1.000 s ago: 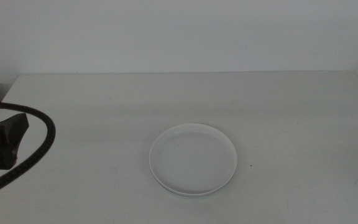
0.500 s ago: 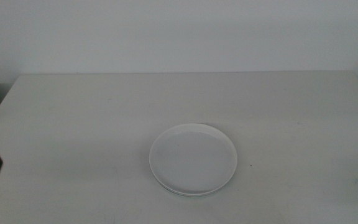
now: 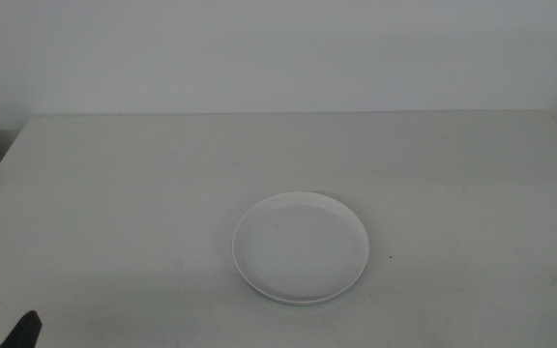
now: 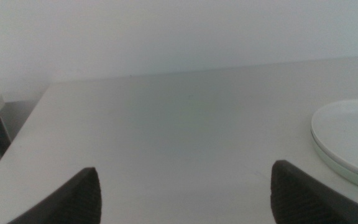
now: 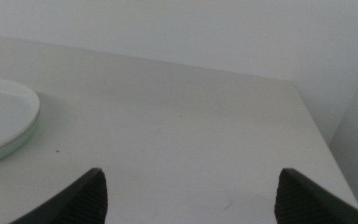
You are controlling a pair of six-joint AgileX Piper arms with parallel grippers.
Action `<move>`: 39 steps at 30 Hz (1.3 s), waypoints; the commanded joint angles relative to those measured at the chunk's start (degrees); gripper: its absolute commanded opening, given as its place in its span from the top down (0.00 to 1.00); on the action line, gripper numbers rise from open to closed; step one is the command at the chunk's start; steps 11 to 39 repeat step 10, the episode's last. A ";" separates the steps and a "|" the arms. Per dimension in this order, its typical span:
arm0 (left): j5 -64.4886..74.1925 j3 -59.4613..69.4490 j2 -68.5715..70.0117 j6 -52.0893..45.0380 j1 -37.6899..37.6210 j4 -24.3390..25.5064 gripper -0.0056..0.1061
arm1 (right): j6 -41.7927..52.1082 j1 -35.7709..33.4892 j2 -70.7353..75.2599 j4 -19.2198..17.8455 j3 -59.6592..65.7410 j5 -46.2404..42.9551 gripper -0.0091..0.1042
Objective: Stack the three bowls on top of each other.
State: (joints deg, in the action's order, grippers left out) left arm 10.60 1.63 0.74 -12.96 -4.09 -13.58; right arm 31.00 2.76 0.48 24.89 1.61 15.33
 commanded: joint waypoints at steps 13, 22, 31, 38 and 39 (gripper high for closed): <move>-3.41 -0.13 0.83 0.15 0.10 -0.14 0.02 | 0.20 0.40 1.61 -1.85 -0.35 -3.18 0.17; -3.41 -0.13 0.83 0.15 0.10 -0.14 0.02 | 0.20 0.40 1.61 -1.85 -0.35 -3.18 0.17; -3.41 -0.13 0.83 0.15 0.10 -0.14 0.02 | 0.20 0.40 1.61 -1.85 -0.35 -3.18 0.17; -3.41 -0.13 0.83 0.15 0.10 -0.14 0.02 | 0.20 0.40 1.61 -1.85 -0.35 -3.18 0.17; -3.41 -0.13 0.83 0.15 0.10 -0.14 0.02 | 0.20 0.40 1.61 -1.85 -0.35 -3.18 0.17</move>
